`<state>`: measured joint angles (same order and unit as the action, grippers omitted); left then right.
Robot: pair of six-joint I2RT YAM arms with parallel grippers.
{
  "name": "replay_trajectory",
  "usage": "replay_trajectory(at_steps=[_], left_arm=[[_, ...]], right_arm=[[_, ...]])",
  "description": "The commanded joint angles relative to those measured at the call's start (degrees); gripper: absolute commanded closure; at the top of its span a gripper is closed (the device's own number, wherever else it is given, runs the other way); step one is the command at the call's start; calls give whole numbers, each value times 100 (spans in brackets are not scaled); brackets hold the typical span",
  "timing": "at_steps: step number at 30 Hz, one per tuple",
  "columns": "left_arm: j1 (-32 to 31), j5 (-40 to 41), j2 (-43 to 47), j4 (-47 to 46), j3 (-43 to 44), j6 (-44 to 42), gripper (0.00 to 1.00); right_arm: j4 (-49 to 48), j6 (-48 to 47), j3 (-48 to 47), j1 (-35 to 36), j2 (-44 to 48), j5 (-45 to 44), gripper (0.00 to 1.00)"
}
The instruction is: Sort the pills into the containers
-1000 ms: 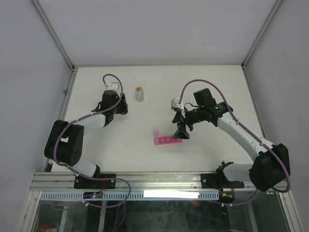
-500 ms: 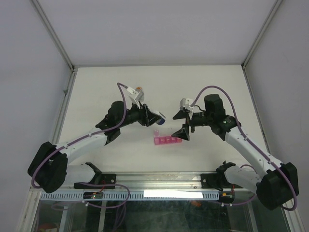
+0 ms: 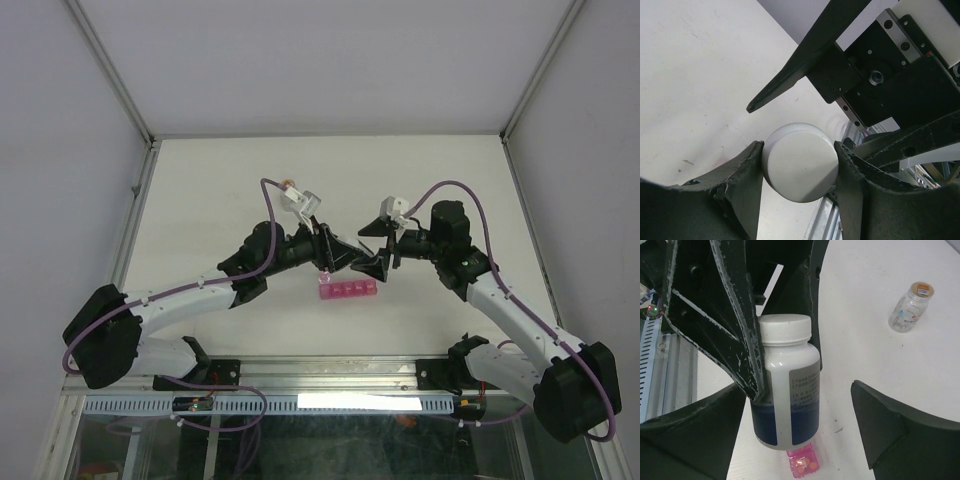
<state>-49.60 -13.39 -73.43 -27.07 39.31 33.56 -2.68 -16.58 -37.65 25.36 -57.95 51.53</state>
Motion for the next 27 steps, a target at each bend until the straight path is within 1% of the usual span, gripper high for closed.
replay_trajectory(at_steps=[1,4,5,12,14,17,18,19,20,21,22,23,24,27], left_arm=[[-144,292,-26,-422,302,255,84],[-182,300,-47,-415,324,297,83],[-194,312,-44,-419,324,311,83],[-241,323,-95,-427,383,403,83],[-266,307,-126,-429,405,434,83],[-290,305,-133,-451,404,495,82],[-287,310,-136,-453,407,516,81],[-287,309,-150,-451,405,551,80],[-287,294,-145,-463,413,573,79],[-294,278,-132,-475,405,601,75],[-288,276,-109,-498,395,621,70],[-289,269,-57,-545,362,620,62],[-287,267,27,-625,319,620,50],[-287,346,412,-958,49,451,27]], right_arm=[[-393,116,-88,40,12,-44,16],[-342,83,-118,65,16,-7,25],[-322,65,-128,69,6,9,27],[-70,-127,-199,165,-143,34,27],[-31,-179,-220,204,-155,6,29],[49,-247,-257,223,-156,9,39],[76,-263,-279,231,-143,25,43],[107,-281,-287,225,-127,68,50],[148,-295,-307,229,-116,103,59],[203,-326,-340,224,-105,181,66],[251,-355,-366,223,-102,246,74],[313,-390,-388,221,-102,310,82],[400,-438,-416,218,-106,368,88],[648,-527,-522,167,-148,575,100]])
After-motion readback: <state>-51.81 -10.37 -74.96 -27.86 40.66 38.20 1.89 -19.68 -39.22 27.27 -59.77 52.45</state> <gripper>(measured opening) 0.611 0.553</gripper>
